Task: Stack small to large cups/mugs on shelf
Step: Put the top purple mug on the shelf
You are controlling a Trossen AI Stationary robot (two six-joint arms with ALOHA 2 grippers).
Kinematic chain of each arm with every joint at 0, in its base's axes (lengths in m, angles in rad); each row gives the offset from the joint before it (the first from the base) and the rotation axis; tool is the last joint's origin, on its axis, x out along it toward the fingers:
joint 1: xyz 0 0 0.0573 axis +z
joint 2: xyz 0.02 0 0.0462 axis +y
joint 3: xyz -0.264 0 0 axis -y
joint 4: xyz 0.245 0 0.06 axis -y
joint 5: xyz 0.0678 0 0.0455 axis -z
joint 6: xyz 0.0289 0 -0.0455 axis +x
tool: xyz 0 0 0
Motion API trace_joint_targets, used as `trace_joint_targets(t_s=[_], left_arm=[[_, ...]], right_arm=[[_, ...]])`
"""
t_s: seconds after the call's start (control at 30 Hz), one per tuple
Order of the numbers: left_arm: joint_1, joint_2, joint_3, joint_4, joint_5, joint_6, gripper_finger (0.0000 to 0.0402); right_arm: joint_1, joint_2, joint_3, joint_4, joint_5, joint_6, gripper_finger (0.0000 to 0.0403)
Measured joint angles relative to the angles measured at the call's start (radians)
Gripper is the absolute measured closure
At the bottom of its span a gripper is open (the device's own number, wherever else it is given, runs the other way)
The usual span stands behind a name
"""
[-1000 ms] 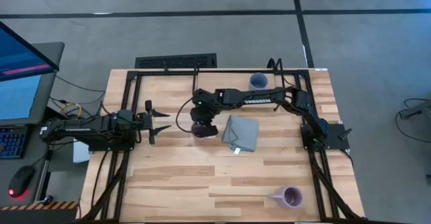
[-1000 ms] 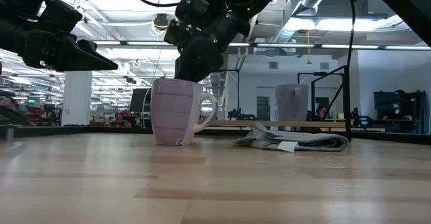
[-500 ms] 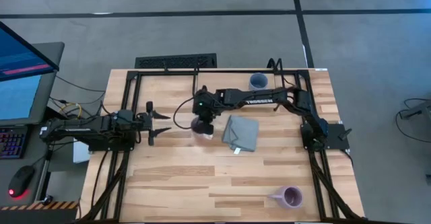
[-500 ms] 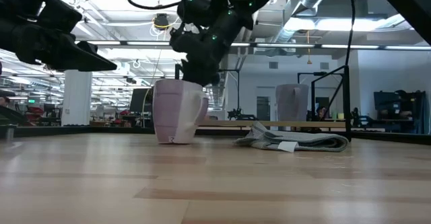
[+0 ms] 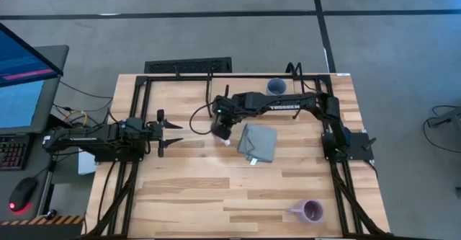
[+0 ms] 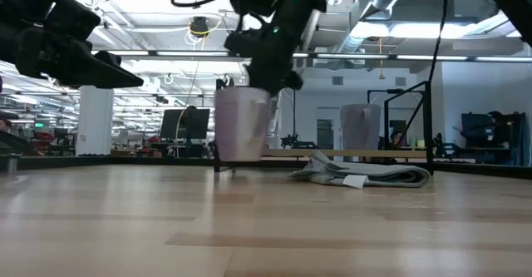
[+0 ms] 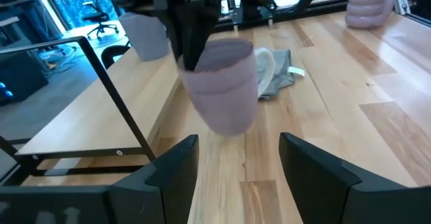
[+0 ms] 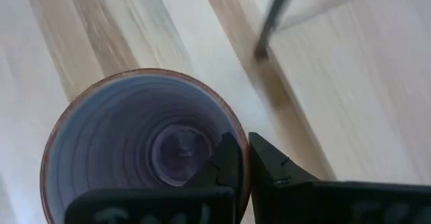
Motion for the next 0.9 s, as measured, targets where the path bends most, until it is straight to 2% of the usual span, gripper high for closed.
trace_joint_targets(t_s=[0.5,0.63,0.9], left_arm=[[0.000,0.035,0.000,-0.011,0.051,0.014,0.0203],[0.000,0.049,0.000,-0.011,0.050,0.041,0.0203],[0.000,0.053,0.000,-0.010,0.050,0.052,0.0203]], right_arm=[[-0.058,-0.171,0.002,-0.177,0.144,0.290,0.0379],[-0.101,-0.209,0.002,-0.227,0.147,0.305,0.0379],[-0.219,-0.217,0.002,-0.283,0.135,0.187,0.0380]])
